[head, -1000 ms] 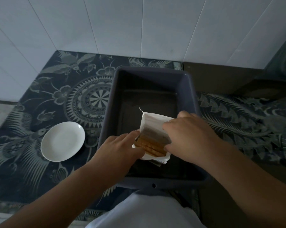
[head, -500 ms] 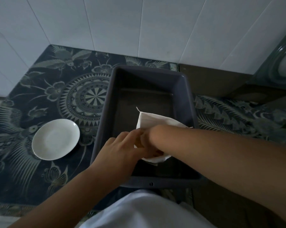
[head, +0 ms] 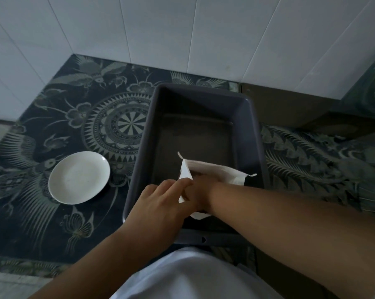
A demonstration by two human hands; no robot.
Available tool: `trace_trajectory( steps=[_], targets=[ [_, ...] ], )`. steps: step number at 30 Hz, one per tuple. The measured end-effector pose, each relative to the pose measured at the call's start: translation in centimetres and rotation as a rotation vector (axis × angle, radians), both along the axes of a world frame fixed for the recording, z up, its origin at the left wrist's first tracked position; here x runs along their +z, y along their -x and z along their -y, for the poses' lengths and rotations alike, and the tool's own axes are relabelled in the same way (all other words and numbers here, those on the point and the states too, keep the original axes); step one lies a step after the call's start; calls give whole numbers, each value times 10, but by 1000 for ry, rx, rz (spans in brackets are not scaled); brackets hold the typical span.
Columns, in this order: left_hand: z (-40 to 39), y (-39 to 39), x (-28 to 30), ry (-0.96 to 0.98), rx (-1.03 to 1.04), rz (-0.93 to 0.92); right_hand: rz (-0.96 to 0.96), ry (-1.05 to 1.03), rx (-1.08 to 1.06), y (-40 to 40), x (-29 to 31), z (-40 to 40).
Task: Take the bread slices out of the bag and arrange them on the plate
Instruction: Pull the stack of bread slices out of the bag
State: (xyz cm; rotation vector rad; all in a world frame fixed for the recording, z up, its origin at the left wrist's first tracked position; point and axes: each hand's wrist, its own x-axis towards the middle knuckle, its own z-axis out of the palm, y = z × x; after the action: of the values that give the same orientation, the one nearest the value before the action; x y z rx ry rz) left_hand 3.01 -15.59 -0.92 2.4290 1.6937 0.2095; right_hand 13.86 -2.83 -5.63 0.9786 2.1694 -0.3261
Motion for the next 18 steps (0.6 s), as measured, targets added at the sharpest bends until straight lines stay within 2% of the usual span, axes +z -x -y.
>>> trace_trajectory(
  steps=[3, 10, 15, 18],
  targets=[
    [-1, -2, 0, -25, 47, -44, -94, -40, -103, -6, -11, 7],
    [-5, 1, -6, -108, 92, 23, -208, -63, -71, -13, -13, 4],
    [-8, 2, -10, -44, 210, 172, -476, 29, -381, -23, 7, 2],
    [-12, 1, -9, -59, 154, 297, -485, 25, -439, -24, 20, 2]
  ],
)
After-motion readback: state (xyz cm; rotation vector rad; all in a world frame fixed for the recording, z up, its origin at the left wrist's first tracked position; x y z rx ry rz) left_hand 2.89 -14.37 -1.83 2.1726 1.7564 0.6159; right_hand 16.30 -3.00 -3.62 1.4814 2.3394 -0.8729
